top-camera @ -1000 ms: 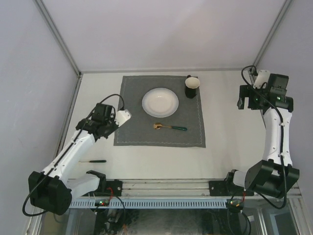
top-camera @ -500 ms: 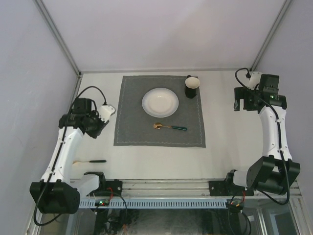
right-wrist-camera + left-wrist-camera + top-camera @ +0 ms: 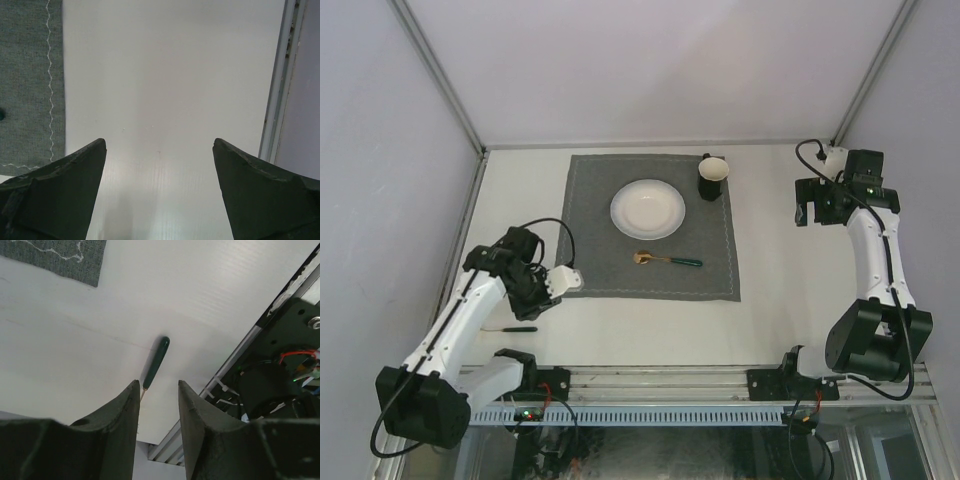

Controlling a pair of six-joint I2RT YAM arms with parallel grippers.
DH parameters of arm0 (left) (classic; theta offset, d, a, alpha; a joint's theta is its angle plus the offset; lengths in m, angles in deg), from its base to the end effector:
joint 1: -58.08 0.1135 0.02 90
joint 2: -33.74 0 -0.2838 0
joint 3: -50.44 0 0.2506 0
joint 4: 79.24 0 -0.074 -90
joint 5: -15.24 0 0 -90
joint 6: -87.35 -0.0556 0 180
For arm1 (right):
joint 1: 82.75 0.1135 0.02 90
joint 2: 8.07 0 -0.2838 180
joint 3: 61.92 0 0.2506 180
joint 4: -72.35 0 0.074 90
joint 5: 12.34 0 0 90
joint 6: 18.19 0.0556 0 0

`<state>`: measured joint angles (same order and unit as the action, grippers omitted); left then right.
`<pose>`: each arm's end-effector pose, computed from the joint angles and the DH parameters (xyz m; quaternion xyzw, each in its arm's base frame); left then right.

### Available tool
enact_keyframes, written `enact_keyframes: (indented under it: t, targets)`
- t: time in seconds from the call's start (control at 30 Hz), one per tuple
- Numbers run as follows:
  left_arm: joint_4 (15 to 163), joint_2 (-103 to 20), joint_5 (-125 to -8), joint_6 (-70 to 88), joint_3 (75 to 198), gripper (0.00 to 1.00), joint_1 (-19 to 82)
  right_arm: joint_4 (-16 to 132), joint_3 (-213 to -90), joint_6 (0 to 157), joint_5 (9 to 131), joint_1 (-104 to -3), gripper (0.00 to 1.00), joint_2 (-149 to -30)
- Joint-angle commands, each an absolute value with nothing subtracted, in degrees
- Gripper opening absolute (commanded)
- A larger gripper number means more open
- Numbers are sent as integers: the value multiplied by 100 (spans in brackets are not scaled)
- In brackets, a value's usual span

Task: Set the dinner table for one person
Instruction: Place the spoon on the napkin, then pick up the fork at the center of the board.

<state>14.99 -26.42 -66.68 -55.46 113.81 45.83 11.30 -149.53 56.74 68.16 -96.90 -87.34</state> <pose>0.1407 -0.0386 0.2457 0.5391 0.8368 -0.0435 0.0851 0.2865 -0.0628 0.3262 -0.0341 0.9440 -0.0044 0.3281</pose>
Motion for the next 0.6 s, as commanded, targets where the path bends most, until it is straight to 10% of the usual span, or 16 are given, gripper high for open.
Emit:
enact_keyframes:
  t: [0.0,0.57]
  targets:
    - [1518,-2398,-6903,-6484,11127,41,4713,1318,-14968,5632,6895,-9671,87,-8704]
    - [1294,-2382,-6521,-6205,10568,48,4563,1419,-14961,5511,6966,-9726,87,-9041]
